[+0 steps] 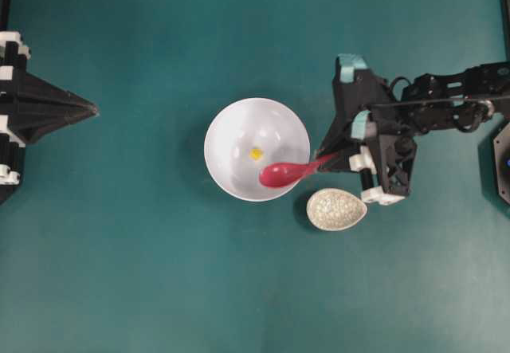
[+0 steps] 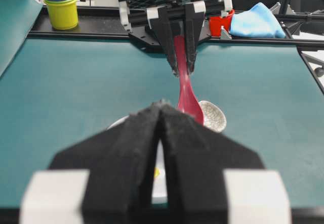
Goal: Scoop the yellow hexagonal prism block from the bowl with a spoon using the right arm.
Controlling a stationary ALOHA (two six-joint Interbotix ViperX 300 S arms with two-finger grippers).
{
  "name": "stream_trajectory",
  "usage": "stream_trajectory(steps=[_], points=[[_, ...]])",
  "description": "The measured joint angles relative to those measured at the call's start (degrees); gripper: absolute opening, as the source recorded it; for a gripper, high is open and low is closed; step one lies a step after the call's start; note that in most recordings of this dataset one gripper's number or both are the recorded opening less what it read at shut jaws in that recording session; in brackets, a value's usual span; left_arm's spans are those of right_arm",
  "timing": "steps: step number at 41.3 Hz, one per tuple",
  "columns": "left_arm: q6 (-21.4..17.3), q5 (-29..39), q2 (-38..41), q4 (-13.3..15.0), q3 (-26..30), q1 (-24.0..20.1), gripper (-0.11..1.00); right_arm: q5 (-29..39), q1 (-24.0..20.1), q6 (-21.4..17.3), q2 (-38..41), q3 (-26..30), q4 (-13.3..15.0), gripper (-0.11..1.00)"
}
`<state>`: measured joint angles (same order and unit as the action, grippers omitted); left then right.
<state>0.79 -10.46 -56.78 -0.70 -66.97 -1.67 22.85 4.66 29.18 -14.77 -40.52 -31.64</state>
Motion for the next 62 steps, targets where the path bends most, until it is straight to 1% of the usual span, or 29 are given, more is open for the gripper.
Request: stream_trajectory(steps=[7,13,17,25,28,33,37,48,55,62], points=[[0.00,0.09,0.00,0.00,0.09,0.00,0.00,3.08,0.00,-0.18,-0.09,0.18,0.09,0.22],[0.00,0.00,-0.18,0.09,0.09,0.00,0.00,3.96,0.00,-0.18,-2.11,-0.53,0.00,0.22],[0.00,0.09,-0.26,0.09,0.00,0.00,0.00,3.96,-0.09,-0.35,-4.75,-2.64,0.00,0.22],[0.00,0.00,-0.44,0.09,0.09,0.00,0.00,3.96,-1.76,-0.44,-10.63,-7.29,0.00,0.22],[0.00,0.00,-0.44,0.00,0.00,0.09,0.00,3.96,-2.02,-0.62,-11.87,-8.96,-0.09,0.22],[0.00,0.09,-0.53,0.00,0.09,0.09,0.00,3.69,-2.37,-2.02,-12.39,-11.25,-0.44,0.22],[0.00,0.00,-0.62,0.00,0.09,0.09,0.00,1.85,-3.25,-2.81,-12.39,-12.57,-0.53,0.22],[0.00,0.00,-0.62,0.00,0.09,0.09,0.00,-3.43,-5.45,-3.25,-11.51,-16.44,-0.62,0.22],[0.00,0.00,-0.62,0.00,0.09,0.00,0.00,-5.80,-5.98,-3.25,-10.63,-16.96,-0.62,0.22],[0.00,0.00,-0.62,0.09,0.09,0.00,0.00,-6.24,-6.33,-3.25,-8.96,-17.49,-0.70,0.22]])
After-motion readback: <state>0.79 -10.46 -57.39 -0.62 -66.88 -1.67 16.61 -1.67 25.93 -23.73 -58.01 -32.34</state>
